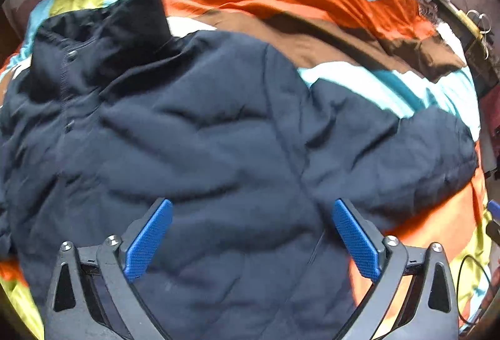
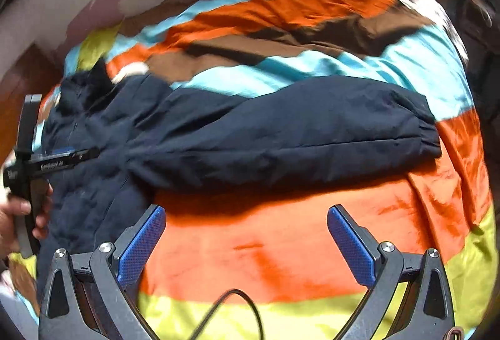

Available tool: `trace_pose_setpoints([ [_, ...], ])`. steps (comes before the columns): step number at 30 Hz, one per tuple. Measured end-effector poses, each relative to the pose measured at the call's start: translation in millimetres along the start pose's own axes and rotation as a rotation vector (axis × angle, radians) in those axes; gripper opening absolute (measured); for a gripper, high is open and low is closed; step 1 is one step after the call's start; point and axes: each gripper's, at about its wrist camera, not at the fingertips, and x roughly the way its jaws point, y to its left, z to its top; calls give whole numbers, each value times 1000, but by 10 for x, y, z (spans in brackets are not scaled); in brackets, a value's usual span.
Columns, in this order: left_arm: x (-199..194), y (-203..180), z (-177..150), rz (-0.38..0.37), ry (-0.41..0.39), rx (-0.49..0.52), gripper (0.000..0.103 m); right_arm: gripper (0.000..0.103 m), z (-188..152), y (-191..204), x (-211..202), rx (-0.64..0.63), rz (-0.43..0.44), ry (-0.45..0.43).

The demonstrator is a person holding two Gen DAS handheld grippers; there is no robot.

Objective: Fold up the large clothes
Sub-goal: 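Move the right tool to the jacket sleeve cuff while the left tool approaches the jacket body, then grasp the sleeve cuff with the right tool and lift it across the jacket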

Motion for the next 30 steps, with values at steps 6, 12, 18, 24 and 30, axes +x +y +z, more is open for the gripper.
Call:
trace_pose_setpoints([
  [6, 372, -171, 140, 3, 36, 76, 29, 94, 145, -1034, 4, 249, 74, -75],
  [12, 601, -245, 112, 8, 42, 114, 20, 70, 149, -1895, 66, 479, 114, -112],
  [18, 664, -152, 133, -17, 47, 83, 19, 70, 159, -2324, 476, 690, 244, -127],
  [24, 696, -155, 127, -4, 47, 90, 19, 24, 313, -2554, 761, 859, 379, -204],
  [30, 713, -103, 126, -14, 48, 75, 19, 13, 612, -2312, 394, 767, 422, -295],
])
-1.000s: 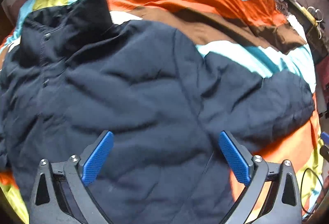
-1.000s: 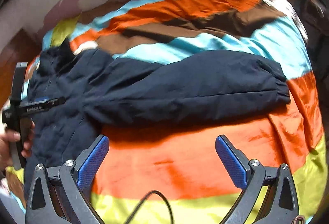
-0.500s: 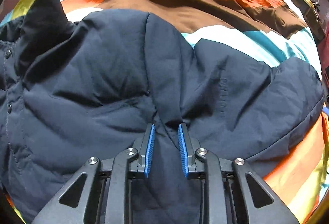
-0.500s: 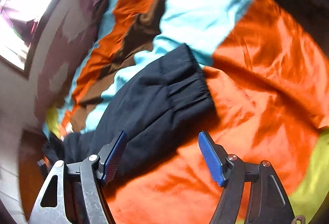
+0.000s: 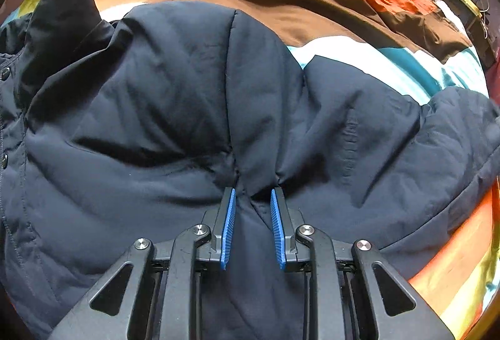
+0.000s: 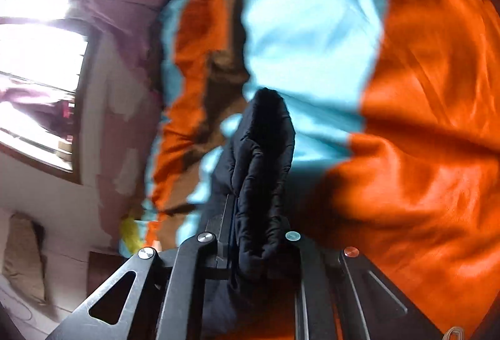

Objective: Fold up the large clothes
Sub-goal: 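Grasp the sleeve cuff with the right tool and lift it across the jacket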

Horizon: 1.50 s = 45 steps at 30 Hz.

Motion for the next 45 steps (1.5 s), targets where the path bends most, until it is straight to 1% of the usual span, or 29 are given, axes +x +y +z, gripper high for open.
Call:
trace_pose_setpoints([
  [2, 12, 5, 19, -8, -1, -4, 19, 12, 24, 242, -176, -40, 62, -16],
  [5, 18, 47, 16, -24, -3, -20, 19, 12, 15, 702, -371, -92, 165, -9],
  [8, 27, 67, 11, -33, -4, -32, 19, 12, -93, 1237, -489, -143, 271, 17],
  [11, 20, 94, 0, -45, -7, -41, 19, 12, -177, 1863, -497, -186, 372, 56],
  [13, 13, 128, -15, -60, -9, -47, 19, 12, -274, 2254, -439, -216, 429, 90],
  [16, -24, 233, -46, -104, -14, -73, 19, 12, -535, 2924, -249, -268, 512, 171],
  [19, -73, 391, -92, -169, -16, -107, 19, 12, -840, 3395, -96, -309, 556, 238],
  [21, -187, 522, -125, -186, -36, -131, 19, 12, -1097, 3755, 96, -338, 586, 294],
  [24, -532, 926, -260, -223, -106, -213, 19, 12, -1500, 4157, 388, -373, 620, 376],
  [27, -787, 1439, -474, -228, -133, -284, 19, 12, -1950, 4428, 735, -384, 637, 455],
  [28, -880, 1658, -581, -215, -137, -305, 19, 12, -2134, 4511, 873, -387, 639, 480],
  [29, -987, 1897, -716, -194, -147, -323, 19, 12, -2261, 4510, 945, -390, 637, 497],
  [31, -1144, 2258, -953, -151, -153, -352, 19, 12, -2658, 4606, 1227, -412, 631, 552],
  [32, -1215, 2501, -1116, -132, -149, -374, 19, 12, -2840, 4582, 1341, -426, 620, 576],
  [33, -1270, 2669, -1224, -109, -141, -389, 19, 12, -2998, 4606, 1457, -439, 609, 596],
  [34, -1315, 2752, -1317, -92, -132, -398, 19, 12, -3150, 4610, 1606, -447, 595, 616],
  [36, -1375, 3053, -1557, -53, -108, -423, 19, 12, -3527, 4570, 1905, -451, 558, 662],
  [38, -1454, 3266, -1686, -36, -98, -442, 19, 13, -3906, 4512, 2171, -473, 512, 695],
  [40, -1536, 3421, -1793, -34, -99, -456, 19, 13, -4270, 4396, 2427, -491, 469, 725],
  [41, -1574, 3488, -1788, -35, -99, -460, 19, 13, -4374, 4316, 2509, -493, 455, 737],
  [42, -1606, 3553, -1836, -35, -97, -464, 19, 13, -4561, 4245, 2635, -507, 425, 754],
  [43, -1622, 3613, -1877, -37, -93, -466, 19, 15, -4697, 4167, 2719, -514, 396, 765],
  [45, -1631, 3744, -1944, -48, -82, -468, 19, 16, -4970, 3983, 2949, -537, 310, 800],
])
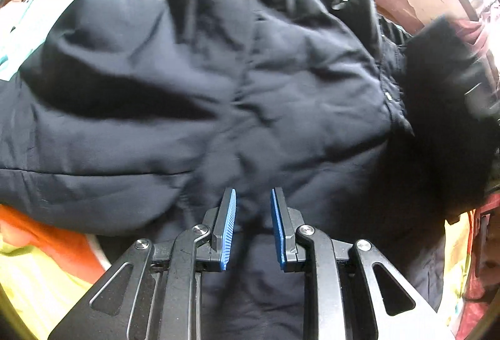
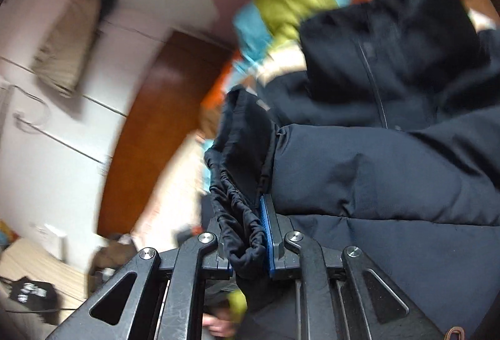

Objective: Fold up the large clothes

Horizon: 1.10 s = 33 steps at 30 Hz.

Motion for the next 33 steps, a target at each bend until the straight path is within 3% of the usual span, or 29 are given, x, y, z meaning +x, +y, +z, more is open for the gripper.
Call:
trace_pose_setpoints([
  [3, 11, 72, -22, -16, 23, 0, 19, 24, -174, -172, 346, 18, -75, 63],
  [6, 20, 32, -38, -38, 41, 14, 19, 53, -270, -219, 451, 25, -125, 103],
  [7, 10, 18, -34, -48, 43, 19, 19, 67, -300, -185, 408, 15, -114, 100],
  [10, -34, -40, 25, -101, 46, 35, 19, 81, -339, -57, 166, -28, -73, 95],
  [12, -45, -87, 76, -135, 50, 49, 20, 82, -329, 11, -103, -54, -55, 76],
  [17, 90, -308, 227, -177, 81, 78, 20, 83, -281, -107, -722, -87, -131, 44],
  [22, 401, -358, 386, -189, 114, 38, 28, 83, -304, -423, -1286, -28, -184, 4],
  [30, 405, -268, 369, -210, 123, 3, 31, 83, -344, -818, -1773, 29, -225, -27],
  [31, 444, -297, 377, -209, 128, 18, 30, 83, -333, -857, -1798, 31, -229, -33],
  [33, 487, -392, 399, -181, 117, 51, 12, 83, -307, -959, -1894, 43, -235, -59],
])
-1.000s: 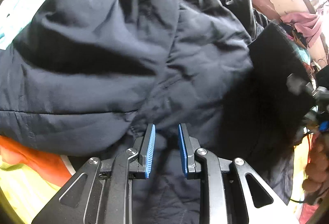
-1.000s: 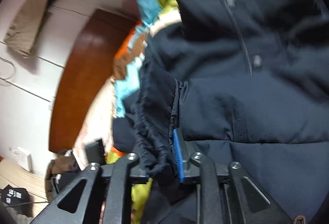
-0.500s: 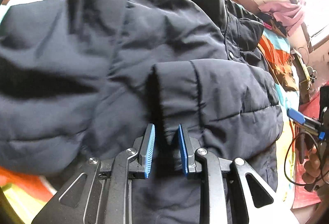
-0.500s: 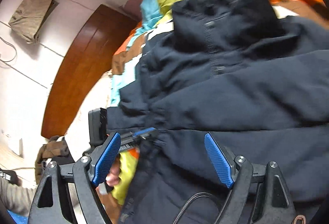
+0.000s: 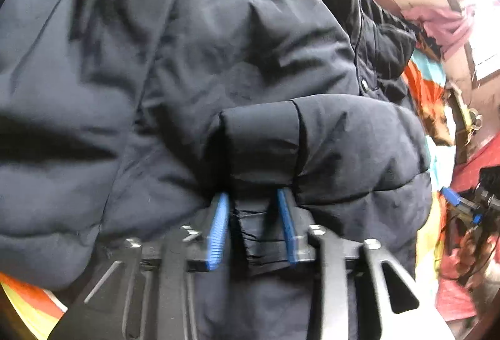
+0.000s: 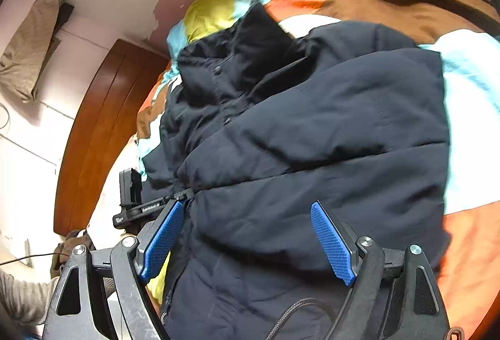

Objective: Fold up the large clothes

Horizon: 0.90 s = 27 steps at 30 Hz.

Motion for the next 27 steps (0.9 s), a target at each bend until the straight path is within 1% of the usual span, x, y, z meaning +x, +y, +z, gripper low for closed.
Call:
trace_pose_setpoints([
  [2, -6, -7, 14, -17, -9, -4, 6, 83, 62, -148, -78, 29, -24, -29],
  [4, -92, 37, 14, -30, -28, -27, 4, 83, 188, -328, -197, 35, -93, -74],
  [7, -425, 200, 24, -69, -108, -89, 2, 83, 385, -606, -308, 54, -172, -117],
  [8, -537, 268, 34, -63, -138, -113, 0, 83, 456, -733, -318, 66, -200, -119],
  [10, -749, 456, 35, -18, -190, -161, 0, 83, 555, -944, -298, 103, -226, -111],
  [11, -783, 537, 26, 15, -189, -172, 0, 83, 592, -1048, -274, 130, -218, -108],
  [13, -739, 604, -10, 52, -150, -161, 0, 83, 644, -1176, -198, 169, -181, -108],
  [16, -568, 495, -70, 128, -82, -66, 0, 83, 676, -1299, -41, 204, -126, -91],
  [18, -486, 451, -98, 156, -62, -36, 0, 82, 686, -1386, 124, 225, -102, -62],
  [19, -452, 449, -105, 156, -53, -35, 0, 58, 681, -1414, 159, 224, -85, -68],
  [20, -433, 447, -112, 146, -47, -42, 0, 27, 698, -1410, 179, 209, -88, -76],
  [21, -416, 412, -117, 144, -47, -39, 0, 24, 714, -1418, 160, 210, -102, -85],
  [22, -402, 371, -116, 139, -46, -28, 0, 16, 733, -1426, 87, 212, -110, -103],
  [24, -334, 299, -118, 144, -37, 1, 0, 13, 757, -1465, -65, 202, -137, -130],
  [25, -286, 275, -93, 158, -30, 11, 0, 13, 744, -1538, -125, 208, -165, -127],
  [26, -217, 280, -91, 182, -18, 20, 0, 13, 731, -1585, -113, 205, -202, -102],
  [27, -174, 310, -81, 192, -11, 16, 0, 14, 703, -1667, -84, 217, -229, -55],
])
